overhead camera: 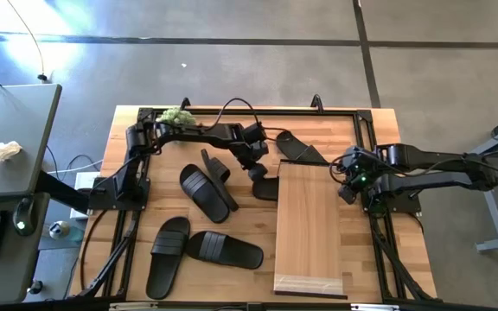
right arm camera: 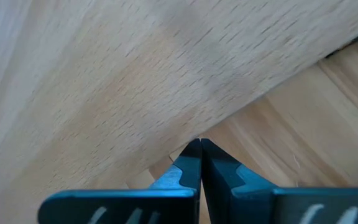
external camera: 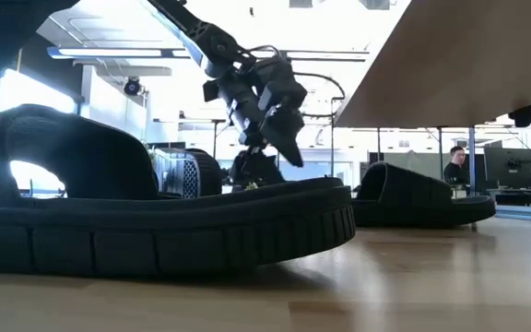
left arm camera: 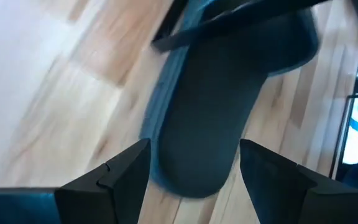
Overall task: Pick and place slides into the shelf
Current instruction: Put the black slide under the shelf
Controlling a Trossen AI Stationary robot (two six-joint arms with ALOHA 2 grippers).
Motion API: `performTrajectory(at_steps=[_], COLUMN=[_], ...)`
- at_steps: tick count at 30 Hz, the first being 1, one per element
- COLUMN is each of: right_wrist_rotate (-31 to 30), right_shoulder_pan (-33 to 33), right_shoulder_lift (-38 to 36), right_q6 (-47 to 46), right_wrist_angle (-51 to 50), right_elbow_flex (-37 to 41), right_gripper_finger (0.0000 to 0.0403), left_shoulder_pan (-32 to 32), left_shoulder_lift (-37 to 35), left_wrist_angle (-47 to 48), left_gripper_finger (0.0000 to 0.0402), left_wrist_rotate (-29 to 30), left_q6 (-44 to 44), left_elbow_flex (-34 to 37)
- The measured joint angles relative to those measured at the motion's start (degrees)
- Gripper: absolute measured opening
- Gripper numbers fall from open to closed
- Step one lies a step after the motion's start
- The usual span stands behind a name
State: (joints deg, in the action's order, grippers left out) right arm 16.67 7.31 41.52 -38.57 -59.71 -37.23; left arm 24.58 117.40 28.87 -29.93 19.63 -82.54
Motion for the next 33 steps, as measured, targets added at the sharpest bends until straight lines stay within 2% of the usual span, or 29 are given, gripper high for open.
performTrajectory(at_steps=[4,6,9,12,17,21,26,33], right_wrist_rotate=[0.0,0.0,0.0,-0.2,-1.2,-1.8,-2.7,-3.0], right_shoulder_pan=[0.0,0.0,0.0,0.0,0.0,0.0,0.0,0.0], right_shoulder_lift=[0.5,0.5,0.5,0.5,0.5,0.5,0.5,0.5], right_q6=[0.0,0.0,0.0,0.3,1.2,1.4,1.5,1.3], right_wrist_angle=[0.2,0.1,0.2,0.2,0.0,0.0,0.0,-0.1], right_elbow_flex=[0.0,0.0,0.0,0.0,0.0,0.0,0.0,0.0], right_gripper_finger=[0.0000,0.0000,0.0000,0.0000,0.0000,0.0000,0.0000,0.0000], left_shoulder_pan=[1.4,1.5,1.2,-0.9,-7.6,-12.0,-14.2,-14.1], left_shoulder_lift=[-1.6,-3.1,-5.4,-7.8,-7.9,-6.1,-3.6,-1.6], left_wrist_angle=[3.8,8.2,15.2,19.7,19.5,17.4,12.9,13.3], left_gripper_finger=[0.0230,0.0230,0.0230,0.0230,0.0230,0.0229,0.0209,0.0131], left_wrist_rotate=[1.3,4.7,12.7,19.0,26.0,31.0,34.1,32.4], left_q6=[-0.4,-1.7,-5.4,-11.0,-24.4,-28.8,-29.2,-27.8], left_elbow_flex=[0.0,0.0,0.0,0.0,0.0,0.1,0.0,0.0])
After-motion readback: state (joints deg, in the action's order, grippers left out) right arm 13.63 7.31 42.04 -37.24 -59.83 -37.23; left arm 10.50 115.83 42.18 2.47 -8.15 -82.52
